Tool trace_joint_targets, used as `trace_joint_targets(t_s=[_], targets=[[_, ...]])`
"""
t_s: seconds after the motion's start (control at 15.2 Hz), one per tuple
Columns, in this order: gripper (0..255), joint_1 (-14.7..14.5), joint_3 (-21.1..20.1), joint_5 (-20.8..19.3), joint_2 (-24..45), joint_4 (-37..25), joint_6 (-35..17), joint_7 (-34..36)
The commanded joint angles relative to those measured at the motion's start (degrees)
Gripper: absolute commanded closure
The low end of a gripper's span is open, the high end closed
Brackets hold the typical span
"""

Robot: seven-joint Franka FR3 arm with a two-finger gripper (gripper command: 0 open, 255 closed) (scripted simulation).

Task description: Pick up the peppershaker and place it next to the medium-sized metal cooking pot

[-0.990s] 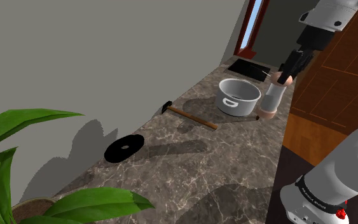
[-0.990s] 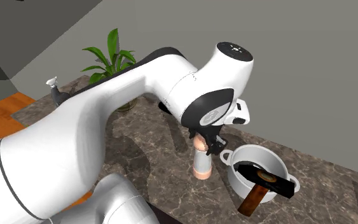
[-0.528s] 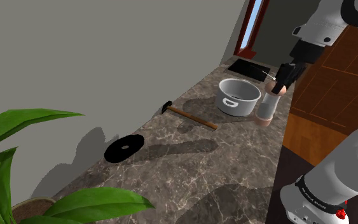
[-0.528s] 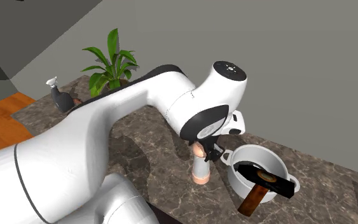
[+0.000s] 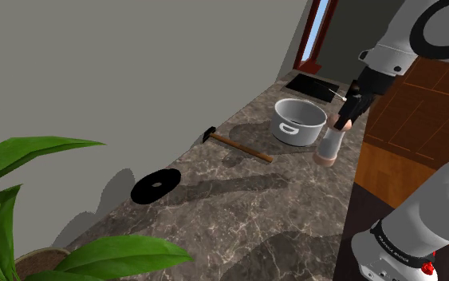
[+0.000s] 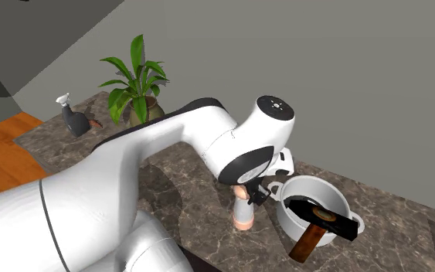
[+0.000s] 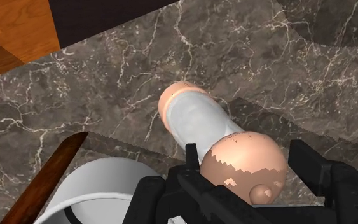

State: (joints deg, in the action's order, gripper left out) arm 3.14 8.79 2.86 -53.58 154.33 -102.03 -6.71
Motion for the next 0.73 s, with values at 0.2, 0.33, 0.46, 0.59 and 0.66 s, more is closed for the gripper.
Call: trace_joint_targets(t_s=[0.2,0.33,0.46,0.59,0.66], targets=[[255,0.2,0.3,-0.2,-0.2,4.0,-3.8,-0.5],[255,0.3,0.4,-0.3,0.0,5.4,-5.4,-0.7],[255,0.3,0.6,-0.4,0.2,6.8,-7.0,-1.0],[255,0.4,0.7,-0.4,0.6,8.2,-8.7,-1.2],[255,0.4,0.8,-0.5,0.8,8.9,-9.6,-1.3]])
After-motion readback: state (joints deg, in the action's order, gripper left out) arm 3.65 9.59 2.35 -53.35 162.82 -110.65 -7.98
